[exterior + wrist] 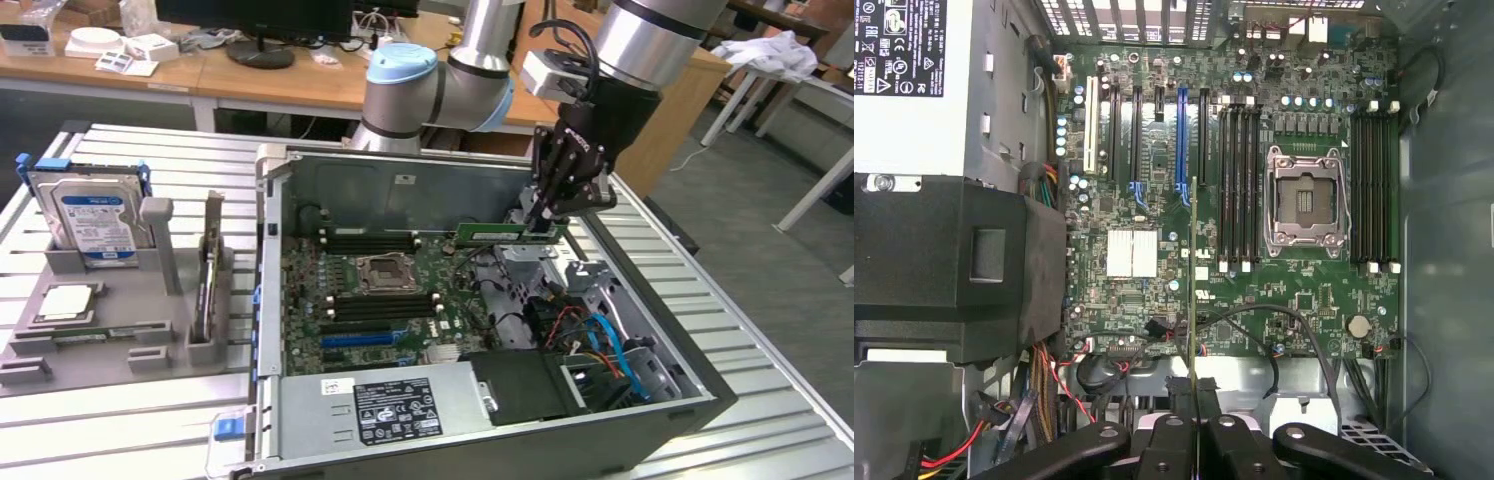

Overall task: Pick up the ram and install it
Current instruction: 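Pick up the ram and move it above insertion slot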

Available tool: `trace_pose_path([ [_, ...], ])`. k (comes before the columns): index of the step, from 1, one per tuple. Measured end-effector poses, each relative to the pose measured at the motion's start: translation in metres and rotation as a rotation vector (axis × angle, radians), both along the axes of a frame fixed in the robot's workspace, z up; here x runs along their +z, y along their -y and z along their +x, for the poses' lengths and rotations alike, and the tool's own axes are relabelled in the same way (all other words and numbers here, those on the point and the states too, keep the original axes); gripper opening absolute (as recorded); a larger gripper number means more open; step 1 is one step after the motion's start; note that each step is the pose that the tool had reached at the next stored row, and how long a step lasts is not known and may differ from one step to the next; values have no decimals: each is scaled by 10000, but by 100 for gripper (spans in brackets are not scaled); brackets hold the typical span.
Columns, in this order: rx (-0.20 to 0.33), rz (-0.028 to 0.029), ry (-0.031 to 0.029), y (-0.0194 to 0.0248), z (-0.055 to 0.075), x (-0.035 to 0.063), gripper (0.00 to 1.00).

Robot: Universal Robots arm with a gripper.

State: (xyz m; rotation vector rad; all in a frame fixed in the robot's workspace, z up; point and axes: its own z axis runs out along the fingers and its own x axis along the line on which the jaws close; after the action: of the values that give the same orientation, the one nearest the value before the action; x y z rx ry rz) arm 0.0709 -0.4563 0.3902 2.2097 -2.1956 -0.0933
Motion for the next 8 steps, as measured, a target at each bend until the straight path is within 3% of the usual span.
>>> trace_pose_path([
  [8,1,1,16,-5,-41,0,12],
])
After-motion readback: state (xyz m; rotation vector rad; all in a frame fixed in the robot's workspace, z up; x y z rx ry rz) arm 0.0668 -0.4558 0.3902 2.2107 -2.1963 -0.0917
